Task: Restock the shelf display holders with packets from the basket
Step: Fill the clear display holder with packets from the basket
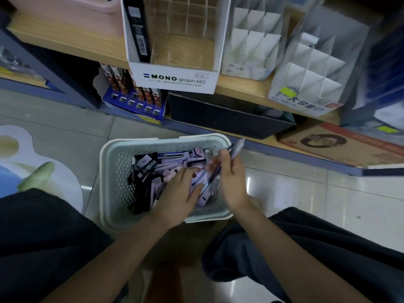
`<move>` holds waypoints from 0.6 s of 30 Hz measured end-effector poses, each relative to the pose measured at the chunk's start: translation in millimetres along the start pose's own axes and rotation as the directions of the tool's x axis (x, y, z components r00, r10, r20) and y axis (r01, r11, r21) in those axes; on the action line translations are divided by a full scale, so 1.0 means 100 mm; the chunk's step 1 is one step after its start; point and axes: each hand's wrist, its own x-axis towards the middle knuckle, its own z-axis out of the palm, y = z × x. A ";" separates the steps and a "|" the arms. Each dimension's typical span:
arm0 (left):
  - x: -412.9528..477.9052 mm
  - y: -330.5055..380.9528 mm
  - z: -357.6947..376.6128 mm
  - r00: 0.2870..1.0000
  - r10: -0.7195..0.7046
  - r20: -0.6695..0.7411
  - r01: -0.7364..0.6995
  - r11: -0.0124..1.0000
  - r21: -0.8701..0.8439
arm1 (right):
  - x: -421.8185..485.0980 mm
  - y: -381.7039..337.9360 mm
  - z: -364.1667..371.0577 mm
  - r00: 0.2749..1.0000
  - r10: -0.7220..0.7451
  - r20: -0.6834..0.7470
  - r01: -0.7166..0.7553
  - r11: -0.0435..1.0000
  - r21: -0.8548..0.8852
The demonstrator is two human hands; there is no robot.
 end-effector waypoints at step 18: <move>0.90 -0.12 0.77 0.905 -0.425 0.024 0.419 0.899 0.124 | 0.10 0.18 -0.79 0.979 0.108 -0.173 -0.098 0.993 0.064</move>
